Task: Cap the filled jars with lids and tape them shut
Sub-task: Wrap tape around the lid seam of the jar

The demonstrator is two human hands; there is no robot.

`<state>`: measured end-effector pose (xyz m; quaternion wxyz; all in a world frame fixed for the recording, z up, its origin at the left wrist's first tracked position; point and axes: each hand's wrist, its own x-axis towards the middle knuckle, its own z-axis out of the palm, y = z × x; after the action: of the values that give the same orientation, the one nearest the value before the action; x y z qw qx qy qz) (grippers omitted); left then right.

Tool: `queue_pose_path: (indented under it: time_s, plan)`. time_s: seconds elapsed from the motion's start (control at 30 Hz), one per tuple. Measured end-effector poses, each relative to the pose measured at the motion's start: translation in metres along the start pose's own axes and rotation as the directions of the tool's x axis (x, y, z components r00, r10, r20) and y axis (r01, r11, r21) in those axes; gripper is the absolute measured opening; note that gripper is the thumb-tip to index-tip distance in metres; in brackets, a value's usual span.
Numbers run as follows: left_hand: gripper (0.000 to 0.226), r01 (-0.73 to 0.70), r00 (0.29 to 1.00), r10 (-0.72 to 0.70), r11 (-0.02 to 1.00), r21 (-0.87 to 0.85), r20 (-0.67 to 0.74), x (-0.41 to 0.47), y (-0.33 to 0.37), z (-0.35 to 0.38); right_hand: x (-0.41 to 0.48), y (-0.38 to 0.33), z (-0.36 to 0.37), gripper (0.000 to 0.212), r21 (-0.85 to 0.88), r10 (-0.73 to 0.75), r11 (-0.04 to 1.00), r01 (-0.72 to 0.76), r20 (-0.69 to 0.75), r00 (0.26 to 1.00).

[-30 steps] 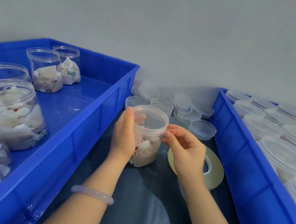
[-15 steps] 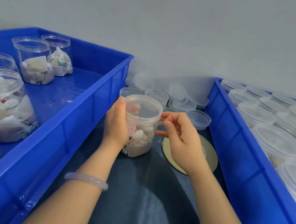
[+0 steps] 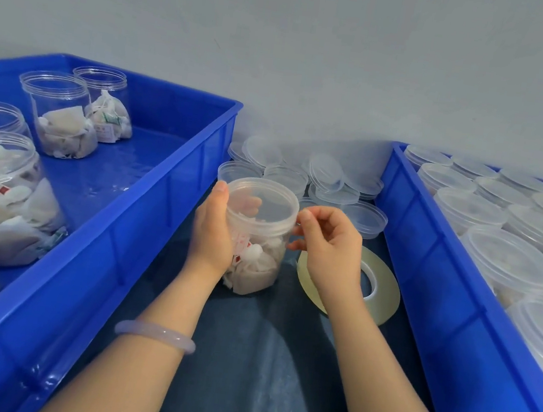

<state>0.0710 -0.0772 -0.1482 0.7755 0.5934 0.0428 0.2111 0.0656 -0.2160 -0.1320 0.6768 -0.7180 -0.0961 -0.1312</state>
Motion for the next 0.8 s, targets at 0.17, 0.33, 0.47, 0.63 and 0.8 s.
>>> queue_pose_path:
  time_s: [0.17,0.33,0.47,0.63,0.8]
  plan:
    - [0.054,0.026,0.999,-0.026,1.000,-0.012,-0.025,-0.005,0.001,0.004,-0.003,-0.001,0.015,0.036,0.227,0.115,0.967,-0.116,0.018,0.993]
    - [0.053,-0.004,0.998,0.008,0.998,0.058,-0.063,-0.012,0.002,0.007,-0.002,-0.022,0.048,0.100,0.166,0.149,0.976,-0.140,-0.048,0.988]
    - [0.046,-0.035,0.999,0.036,0.999,0.026,-0.037,-0.012,0.004,0.006,0.003,-0.029,0.056,0.085,0.099,0.044,0.995,-0.025,-0.195,0.980]
    - [0.041,-0.031,0.993,0.035,0.999,-0.033,0.115,-0.009,0.014,-0.001,0.011,-0.025,0.048,0.050,0.113,0.023,0.994,-0.006,-0.144,0.989]
    - [0.048,0.047,0.949,-0.083,0.991,0.123,0.305,0.004,0.048,-0.002,0.018,-0.024,0.040,0.053,0.233,0.153,0.960,-0.153,0.017,0.988]
